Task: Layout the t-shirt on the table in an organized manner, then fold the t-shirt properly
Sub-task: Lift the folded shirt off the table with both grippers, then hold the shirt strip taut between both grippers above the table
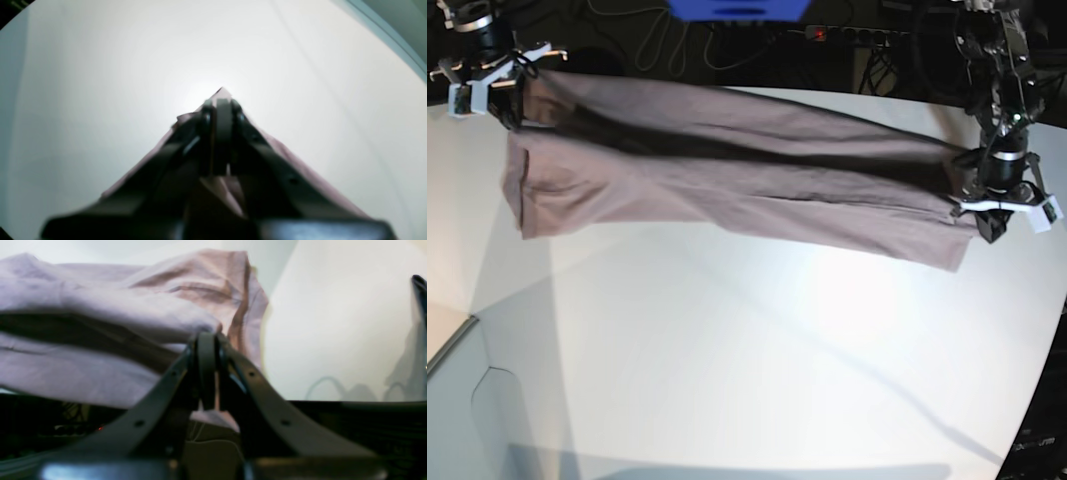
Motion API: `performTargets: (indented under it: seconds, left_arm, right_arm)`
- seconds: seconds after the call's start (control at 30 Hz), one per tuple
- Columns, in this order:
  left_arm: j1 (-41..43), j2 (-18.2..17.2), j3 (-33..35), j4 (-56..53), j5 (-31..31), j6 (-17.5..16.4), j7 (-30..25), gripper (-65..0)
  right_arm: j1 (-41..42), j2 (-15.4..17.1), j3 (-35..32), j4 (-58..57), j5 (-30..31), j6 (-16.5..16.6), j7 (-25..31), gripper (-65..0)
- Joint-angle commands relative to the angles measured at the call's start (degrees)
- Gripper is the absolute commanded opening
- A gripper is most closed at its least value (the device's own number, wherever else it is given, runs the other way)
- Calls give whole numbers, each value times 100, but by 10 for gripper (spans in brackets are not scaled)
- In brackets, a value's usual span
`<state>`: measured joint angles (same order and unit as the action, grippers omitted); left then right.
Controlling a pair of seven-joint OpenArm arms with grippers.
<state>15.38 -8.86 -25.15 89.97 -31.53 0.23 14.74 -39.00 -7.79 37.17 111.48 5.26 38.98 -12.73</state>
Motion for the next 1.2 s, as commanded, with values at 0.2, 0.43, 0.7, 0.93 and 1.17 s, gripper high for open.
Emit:
performTargets:
  seconds: [0.2, 0.43, 0.7, 0.93, 1.17]
  left_arm:
    - [58, -68, -48, 62, 1, -19, -160, -650]
    - [137, 12, -329, -44, 1, -19, -169, -650]
    - [14, 170, -646, -448, 1, -27, -151, -650]
    - [-338, 161, -646, -1327, 1, -27, -151, -650]
    - [-417, 170, -646, -1433, 1, -27, -151, -650]
  right_arm:
    - [81, 36, -143, -577, 59, 102, 108, -650]
    - [186, 133, -126, -840, 59, 102, 108, -650]
    - [248, 159, -143, -867, 50, 102, 108, -650]
    - [142, 98, -161, -1051, 59, 102, 108, -650]
    - [-218, -121, -257, -427, 59, 102, 108, -650]
